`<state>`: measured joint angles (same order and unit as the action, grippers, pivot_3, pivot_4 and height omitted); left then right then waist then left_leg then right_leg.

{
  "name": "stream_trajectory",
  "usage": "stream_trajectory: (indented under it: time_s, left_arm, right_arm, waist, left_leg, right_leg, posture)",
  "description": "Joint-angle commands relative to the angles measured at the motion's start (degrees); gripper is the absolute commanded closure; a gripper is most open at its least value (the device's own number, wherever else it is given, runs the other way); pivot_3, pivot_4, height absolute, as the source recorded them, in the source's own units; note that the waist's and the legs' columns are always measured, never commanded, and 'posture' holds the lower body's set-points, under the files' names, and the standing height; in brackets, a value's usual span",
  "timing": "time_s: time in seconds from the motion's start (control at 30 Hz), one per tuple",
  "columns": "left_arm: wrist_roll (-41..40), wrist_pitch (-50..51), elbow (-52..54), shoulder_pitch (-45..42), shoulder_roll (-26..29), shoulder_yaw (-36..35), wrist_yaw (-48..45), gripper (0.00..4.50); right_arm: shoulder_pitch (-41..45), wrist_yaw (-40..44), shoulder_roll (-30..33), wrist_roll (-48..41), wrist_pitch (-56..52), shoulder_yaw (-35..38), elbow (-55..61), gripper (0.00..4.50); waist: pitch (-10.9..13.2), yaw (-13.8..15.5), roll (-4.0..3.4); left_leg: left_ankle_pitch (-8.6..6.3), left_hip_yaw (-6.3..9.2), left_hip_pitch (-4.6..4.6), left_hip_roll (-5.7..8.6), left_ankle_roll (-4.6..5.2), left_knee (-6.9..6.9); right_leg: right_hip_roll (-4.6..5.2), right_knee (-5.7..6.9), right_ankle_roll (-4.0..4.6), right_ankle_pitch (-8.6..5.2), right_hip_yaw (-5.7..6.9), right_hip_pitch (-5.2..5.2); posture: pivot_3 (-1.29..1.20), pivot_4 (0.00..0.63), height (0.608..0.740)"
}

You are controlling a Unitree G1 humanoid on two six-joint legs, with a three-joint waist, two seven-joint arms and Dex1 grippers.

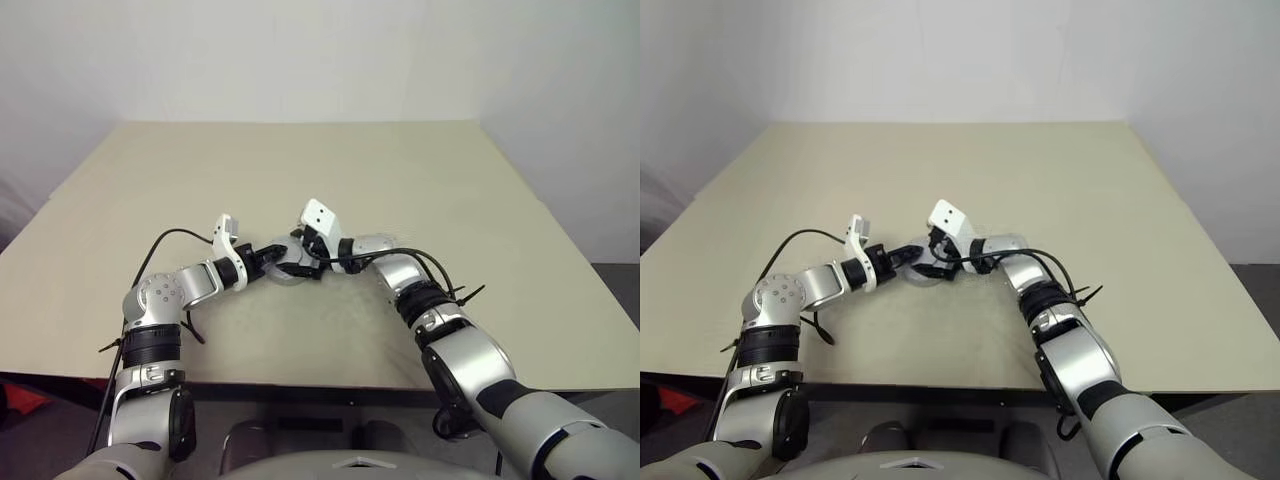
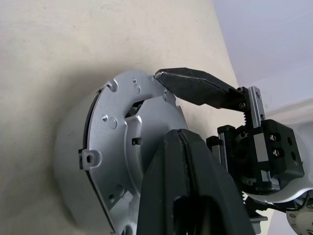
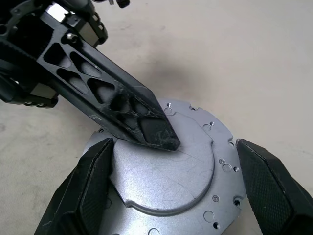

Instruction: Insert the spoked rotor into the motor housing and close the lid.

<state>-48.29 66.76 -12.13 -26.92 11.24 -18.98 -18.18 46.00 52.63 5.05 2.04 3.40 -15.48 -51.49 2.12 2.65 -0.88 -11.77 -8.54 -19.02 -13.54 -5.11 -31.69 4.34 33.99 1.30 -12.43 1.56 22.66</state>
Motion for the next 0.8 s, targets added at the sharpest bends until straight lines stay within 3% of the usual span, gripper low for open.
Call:
stream_trajectory:
  time_s: [0.03, 0.43, 0.8]
  left_arm:
    - [0.9, 0.7, -0.1, 0.2, 0.3, 0.0, 1.3, 4.50]
    - [0.7, 0.5, -1.0, -0.7, 0.4, -0.1, 1.1, 4.50]
    - [1.1, 0.0, -1.9, -1.4, 0.8, -0.6, 0.8, 4.50]
  right_arm:
    - [-3.5, 1.4, 2.1, 3.5, -2.6, -2.8, -2.6, 0.03]
    - [-4.2, 9.5, 4.7, -2.1, -6.1, 0.1, 8.3, 0.03]
    - [-1.0, 6.9, 3.4, -7.5, -12.7, 6.3, 9.9, 0.03]
  waist:
    - [0.0, 0.0, -0.01]
    - [0.1, 0.0, 0.10]
    - [0.3, -0.1, 0.27]
  left_leg:
    - [0.00, 0.00, 0.00, 0.00, 0.00, 0.10]
    - [-0.01, -0.10, -0.09, -0.03, 0.04, 0.37]
    - [0.01, -0.11, -0.11, -0.05, 0.03, 0.36]
  right_leg:
    - [0.00, -0.10, 0.00, 0.00, 0.02, -0.02]
    - [-0.04, -0.32, 0.39, 0.09, 0.07, -0.03]
    - [-0.04, -0.27, 0.40, 0.09, 0.09, 0.02]
  posture:
    - [0.00, 0.000, 0.740]
    - [0.00, 0.000, 0.740]
    - [0.00, 0.000, 0.740]
